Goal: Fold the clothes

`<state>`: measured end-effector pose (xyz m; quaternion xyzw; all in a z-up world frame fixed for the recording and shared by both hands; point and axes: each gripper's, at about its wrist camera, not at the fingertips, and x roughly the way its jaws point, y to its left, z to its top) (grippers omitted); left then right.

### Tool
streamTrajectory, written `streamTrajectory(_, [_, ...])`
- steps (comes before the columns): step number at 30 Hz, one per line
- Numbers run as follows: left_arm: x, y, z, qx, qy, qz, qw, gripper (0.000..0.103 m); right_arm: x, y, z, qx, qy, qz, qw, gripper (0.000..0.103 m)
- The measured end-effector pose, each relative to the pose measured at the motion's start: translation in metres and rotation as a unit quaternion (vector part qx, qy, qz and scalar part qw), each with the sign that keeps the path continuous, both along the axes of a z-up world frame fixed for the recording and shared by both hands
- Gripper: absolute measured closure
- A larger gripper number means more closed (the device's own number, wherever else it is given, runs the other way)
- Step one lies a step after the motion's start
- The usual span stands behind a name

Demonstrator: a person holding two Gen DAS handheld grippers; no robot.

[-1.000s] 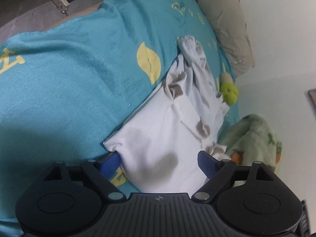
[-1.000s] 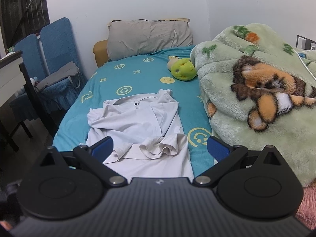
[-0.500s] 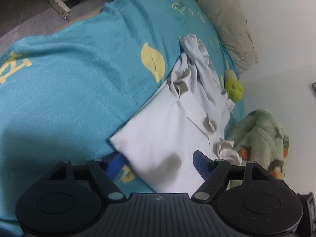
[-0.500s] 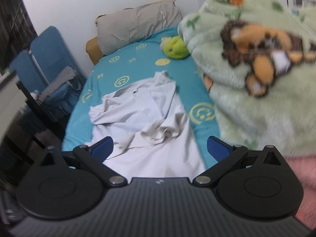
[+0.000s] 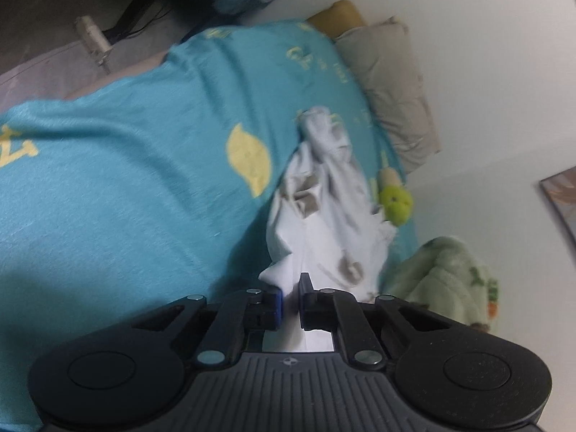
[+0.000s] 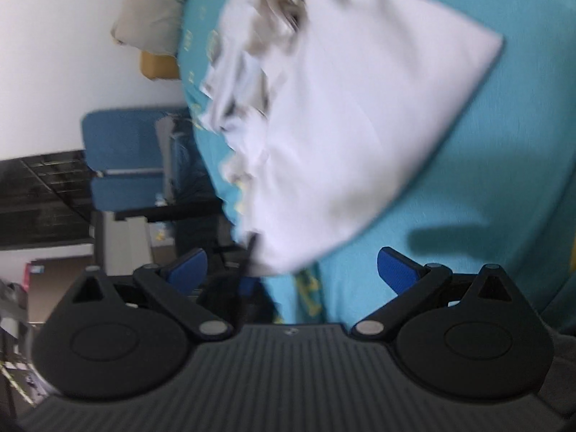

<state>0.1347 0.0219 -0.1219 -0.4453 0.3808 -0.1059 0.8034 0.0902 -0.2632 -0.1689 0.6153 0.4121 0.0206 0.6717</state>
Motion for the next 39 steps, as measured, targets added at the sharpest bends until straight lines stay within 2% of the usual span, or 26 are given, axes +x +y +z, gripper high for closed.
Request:
streamTrajectory(2, [-0.005,0.002,0.006,-0.009,-0.019,0.004,0.9998,0.096,0.001,-0.003,-0.005,-0.006,0.009,-0.020,1.000,0.004])
streamTrajectory(6, [-0.010,0.007,0.008,-0.031,-0.028,0.020,0.9989,0.097,-0.001,-0.016,-0.010,-0.016,0.020,-0.075,0.997,0.016])
streamTrajectory(8, [-0.012,0.010,0.010,-0.039,-0.034,0.024,0.9984,0.098,-0.005,-0.027,-0.009,-0.030,0.022,-0.112,0.993,0.029])
streamTrajectory(9, [-0.014,0.012,0.011,-0.040,-0.039,0.023,0.9982,0.098,-0.007,-0.031,-0.009,-0.034,0.024,-0.130,0.991,0.032])
streamTrajectory(12, [-0.017,0.012,0.017,-0.037,-0.052,0.019,0.9978,0.098,-0.009,-0.039,-0.007,-0.053,0.030,-0.161,0.985,0.056])
streamTrajectory(14, [-0.017,0.010,0.022,-0.033,-0.061,0.015,0.9975,0.098,-0.008,-0.040,-0.002,-0.077,0.028,-0.165,0.983,0.089])
streamTrajectory(15, [-0.018,0.011,0.025,-0.031,-0.068,0.013,0.9971,0.099,-0.006,-0.040,0.005,-0.095,0.016,-0.159,0.983,0.093])
streamTrajectory(20, [-0.031,0.020,0.050,-0.040,-0.097,0.023,0.9942,0.101,-0.003,-0.029,0.053,-0.177,-0.083,-0.135,0.971,0.095])
streamTrajectory(23, [-0.045,0.026,0.072,-0.053,-0.124,0.032,0.9904,0.101,-0.007,-0.030,0.083,-0.191,-0.123,-0.120,0.966,0.096])
streamTrajectory(26, [-0.059,0.026,0.097,-0.048,-0.143,0.029,0.9881,0.101,-0.016,-0.036,0.113,-0.208,-0.154,-0.107,0.960,0.096])
streamTrajectory(32, [-0.109,0.035,0.143,-0.053,-0.168,0.029,0.9838,0.101,-0.061,-0.036,0.146,-0.223,-0.182,-0.086,0.954,0.096])
streamTrajectory(39, [-0.189,0.047,0.177,-0.026,-0.164,0.028,0.9857,0.101,-0.129,-0.016,0.172,-0.260,-0.191,-0.059,0.945,0.096])
